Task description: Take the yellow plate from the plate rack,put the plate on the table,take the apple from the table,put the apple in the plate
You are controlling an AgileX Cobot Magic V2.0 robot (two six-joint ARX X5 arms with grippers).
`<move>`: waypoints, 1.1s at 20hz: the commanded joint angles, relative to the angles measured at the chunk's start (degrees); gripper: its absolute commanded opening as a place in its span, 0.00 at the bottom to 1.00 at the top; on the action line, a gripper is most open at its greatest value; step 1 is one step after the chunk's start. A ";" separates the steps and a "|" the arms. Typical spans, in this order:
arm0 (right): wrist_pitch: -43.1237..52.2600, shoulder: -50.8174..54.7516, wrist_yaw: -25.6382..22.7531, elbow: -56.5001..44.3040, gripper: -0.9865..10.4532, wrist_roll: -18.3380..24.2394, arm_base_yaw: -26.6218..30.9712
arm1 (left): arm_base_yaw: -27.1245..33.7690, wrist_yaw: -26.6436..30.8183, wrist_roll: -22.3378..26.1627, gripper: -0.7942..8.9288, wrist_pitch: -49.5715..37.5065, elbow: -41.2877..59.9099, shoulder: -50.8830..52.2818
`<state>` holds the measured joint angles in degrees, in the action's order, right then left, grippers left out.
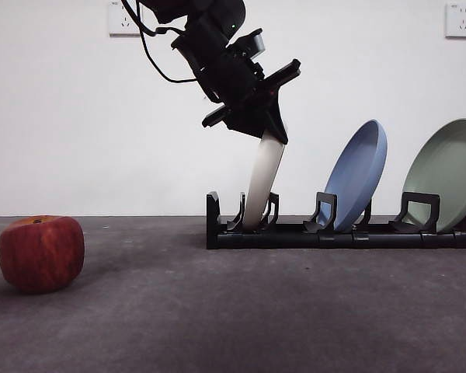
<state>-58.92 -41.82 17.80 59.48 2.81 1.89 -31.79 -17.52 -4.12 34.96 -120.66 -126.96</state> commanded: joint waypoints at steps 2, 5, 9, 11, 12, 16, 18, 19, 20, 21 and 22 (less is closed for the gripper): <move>0.52 -0.35 -0.22 0.09 0.61 0.22 0.00 | 1.11 -4.04 -0.85 0.07 0.15 0.24 1.64; 0.52 -0.44 -0.22 0.09 0.61 0.20 0.00 | 1.86 -4.33 -2.34 0.07 0.33 0.24 4.52; 0.55 -0.44 -0.22 0.09 0.61 0.20 0.00 | 2.51 -5.03 -2.78 0.07 0.57 0.24 9.75; 0.52 -0.44 -0.20 0.09 0.61 0.20 0.00 | 2.69 -5.18 -2.91 0.07 1.49 0.24 12.79; 0.50 -0.44 -0.20 0.09 0.61 0.22 0.00 | 2.69 -5.25 -2.86 0.07 2.27 0.24 14.51; 0.46 -0.44 -0.15 0.09 0.61 -0.15 0.00 | 2.23 -4.92 4.00 0.07 10.56 0.24 23.43; 0.48 -0.44 0.28 0.09 0.61 -0.28 0.00 | 0.44 -1.38 10.93 0.07 16.41 0.24 28.24; 0.48 -0.44 0.33 0.09 0.61 -0.28 0.00 | -1.09 1.86 14.82 0.07 19.28 0.24 30.36; 0.55 -0.44 0.44 0.09 0.61 -0.26 0.00 | -3.06 4.72 18.25 0.07 22.27 0.24 32.02; 0.61 -0.44 0.46 0.09 0.61 -0.28 0.00 | -5.40 7.23 20.55 0.07 25.55 0.24 33.31; 0.59 -0.44 0.46 0.09 0.61 -0.28 0.00 | -8.02 9.20 22.32 0.07 28.79 0.24 34.07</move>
<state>-58.67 -42.35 18.02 59.48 2.79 1.89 -39.51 -8.56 13.74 63.55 -120.75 -91.70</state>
